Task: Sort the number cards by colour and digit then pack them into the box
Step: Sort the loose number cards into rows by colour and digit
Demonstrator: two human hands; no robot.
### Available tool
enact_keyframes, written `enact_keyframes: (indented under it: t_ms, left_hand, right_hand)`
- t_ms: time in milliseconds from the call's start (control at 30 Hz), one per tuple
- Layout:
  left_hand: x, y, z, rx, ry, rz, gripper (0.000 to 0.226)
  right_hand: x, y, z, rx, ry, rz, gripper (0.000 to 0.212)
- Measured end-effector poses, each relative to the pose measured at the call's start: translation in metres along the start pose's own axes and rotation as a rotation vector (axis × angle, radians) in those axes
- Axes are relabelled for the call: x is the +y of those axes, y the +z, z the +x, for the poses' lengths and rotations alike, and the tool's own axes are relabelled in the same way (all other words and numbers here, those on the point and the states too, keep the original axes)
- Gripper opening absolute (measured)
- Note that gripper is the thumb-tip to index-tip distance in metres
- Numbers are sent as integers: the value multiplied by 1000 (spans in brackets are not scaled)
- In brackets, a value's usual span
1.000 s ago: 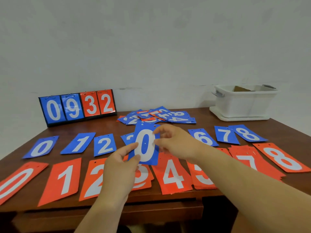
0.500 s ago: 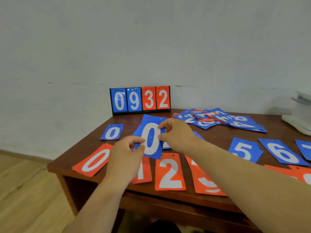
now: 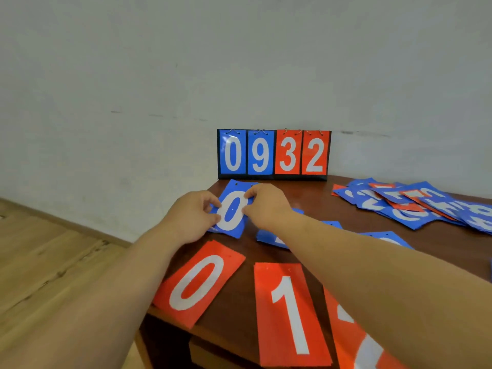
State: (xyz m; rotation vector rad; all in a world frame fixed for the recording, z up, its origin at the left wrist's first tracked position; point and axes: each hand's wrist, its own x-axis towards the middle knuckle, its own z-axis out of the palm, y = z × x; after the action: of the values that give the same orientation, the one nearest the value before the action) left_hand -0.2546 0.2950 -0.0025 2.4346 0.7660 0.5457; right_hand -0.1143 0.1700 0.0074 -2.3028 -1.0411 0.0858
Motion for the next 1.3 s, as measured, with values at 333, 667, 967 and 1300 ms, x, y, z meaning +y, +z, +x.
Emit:
enact_keyframes:
  t_ms: [333, 667, 967, 1300]
  left_hand:
    - [-39, 24, 17, 40, -19, 154, 20]
    - [-27, 8, 13, -114, -92, 67, 22]
    - [87, 33, -10, -134, 114, 161, 47]
    - [253, 144, 0, -349, 309, 262, 64]
  right_hand:
    - [-7, 32, 21, -82, -14, -475, 34]
    - [10, -15, -18, -117, 31, -312, 54]
    - [113, -126, -75, -54, 164, -343, 62]
    - [298, -249, -155, 14, 526, -381, 56]
